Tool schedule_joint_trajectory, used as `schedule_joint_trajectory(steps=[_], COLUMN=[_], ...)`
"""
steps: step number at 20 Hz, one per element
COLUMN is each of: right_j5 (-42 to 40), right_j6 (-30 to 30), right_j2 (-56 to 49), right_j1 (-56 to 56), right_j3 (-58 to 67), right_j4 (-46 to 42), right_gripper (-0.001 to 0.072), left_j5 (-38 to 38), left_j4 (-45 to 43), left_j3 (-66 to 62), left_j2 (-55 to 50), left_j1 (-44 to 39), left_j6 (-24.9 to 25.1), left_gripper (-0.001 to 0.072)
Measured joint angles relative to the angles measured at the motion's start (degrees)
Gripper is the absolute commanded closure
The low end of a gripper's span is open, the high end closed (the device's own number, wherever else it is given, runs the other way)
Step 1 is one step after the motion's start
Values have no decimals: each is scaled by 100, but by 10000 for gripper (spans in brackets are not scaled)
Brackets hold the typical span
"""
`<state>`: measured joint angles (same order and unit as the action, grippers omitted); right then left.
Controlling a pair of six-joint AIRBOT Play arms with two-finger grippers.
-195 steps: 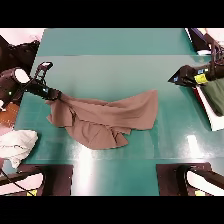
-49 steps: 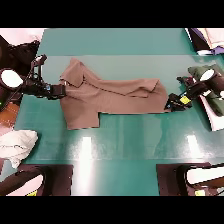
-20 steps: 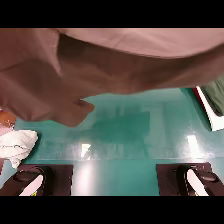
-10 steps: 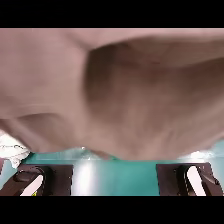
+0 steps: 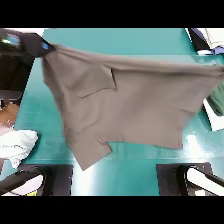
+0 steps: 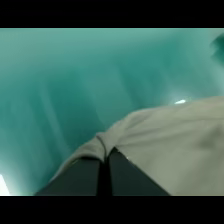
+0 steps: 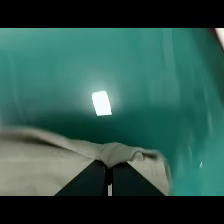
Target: Fold the shirts.
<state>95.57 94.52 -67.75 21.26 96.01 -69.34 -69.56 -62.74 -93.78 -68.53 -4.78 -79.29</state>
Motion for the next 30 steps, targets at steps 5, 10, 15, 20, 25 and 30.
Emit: schedule_joint_trajectory(steps=[5,10,15,20,25,30], right_j5=[-1134,-2315,-3027,-3029,-2883,-2828], right_j6=[-81,-101,-98,-94,-90,-90], right_j2=[-1134,-1829,-2006,-2039,-2031,-2031], right_j1=[-964,-1325,-1338,-1355,-1416,-1648], right_j3=[-737,-715,-560,-903,-1530,-1899], right_j4=[-437,-533,-557,-743,-831,-879], right_gripper=[702,701,701,701,701,699], left_j5=[452,1436,1816,1248,415,15], left_j4=[-199,-461,-868,-1322,-1657,-1786], left_j3=[81,96,101,181,656,1132], left_j2=[-1174,-1617,-1773,-1878,-1899,-1899], left_j1=[4,4,109,260,332,348], left_j6=[138,166,177,175,179,175], left_gripper=[672,673,673,673,672,671])
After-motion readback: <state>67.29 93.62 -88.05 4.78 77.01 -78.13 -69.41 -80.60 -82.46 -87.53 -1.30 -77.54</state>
